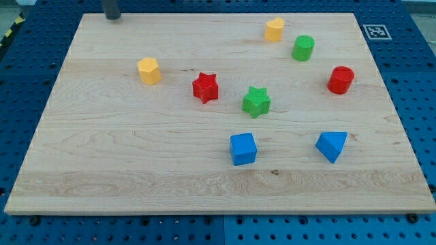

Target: Move your arm to the green star

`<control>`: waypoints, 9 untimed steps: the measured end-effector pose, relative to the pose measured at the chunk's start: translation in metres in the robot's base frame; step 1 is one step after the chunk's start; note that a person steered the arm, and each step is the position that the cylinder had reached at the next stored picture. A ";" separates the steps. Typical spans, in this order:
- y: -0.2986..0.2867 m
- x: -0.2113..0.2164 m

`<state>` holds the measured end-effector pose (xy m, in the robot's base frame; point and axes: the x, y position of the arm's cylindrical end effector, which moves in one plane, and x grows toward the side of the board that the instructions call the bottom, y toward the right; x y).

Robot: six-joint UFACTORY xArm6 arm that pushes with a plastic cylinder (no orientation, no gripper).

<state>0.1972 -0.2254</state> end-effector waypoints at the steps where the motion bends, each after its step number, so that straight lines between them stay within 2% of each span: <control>1: 0.012 0.000; 6: 0.034 0.007; 7: 0.077 0.019; 8: 0.149 0.032; 9: 0.195 0.073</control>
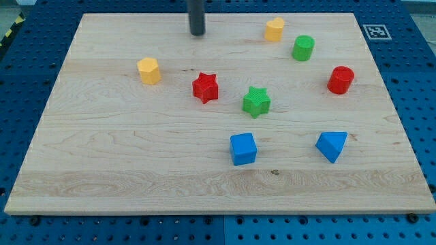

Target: Move your arm to the green star

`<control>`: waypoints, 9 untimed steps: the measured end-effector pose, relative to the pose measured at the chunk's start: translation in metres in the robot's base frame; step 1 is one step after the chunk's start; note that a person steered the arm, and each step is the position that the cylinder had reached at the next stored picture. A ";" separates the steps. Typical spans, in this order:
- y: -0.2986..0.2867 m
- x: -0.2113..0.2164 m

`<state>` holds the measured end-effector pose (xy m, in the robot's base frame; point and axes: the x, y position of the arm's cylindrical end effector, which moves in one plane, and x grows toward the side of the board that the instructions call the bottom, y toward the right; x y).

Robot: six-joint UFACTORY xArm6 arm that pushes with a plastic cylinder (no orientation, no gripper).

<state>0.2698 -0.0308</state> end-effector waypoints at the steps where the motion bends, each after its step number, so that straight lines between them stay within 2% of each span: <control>1: 0.009 0.036; 2: 0.011 0.044; 4: 0.056 0.108; 9: 0.064 0.128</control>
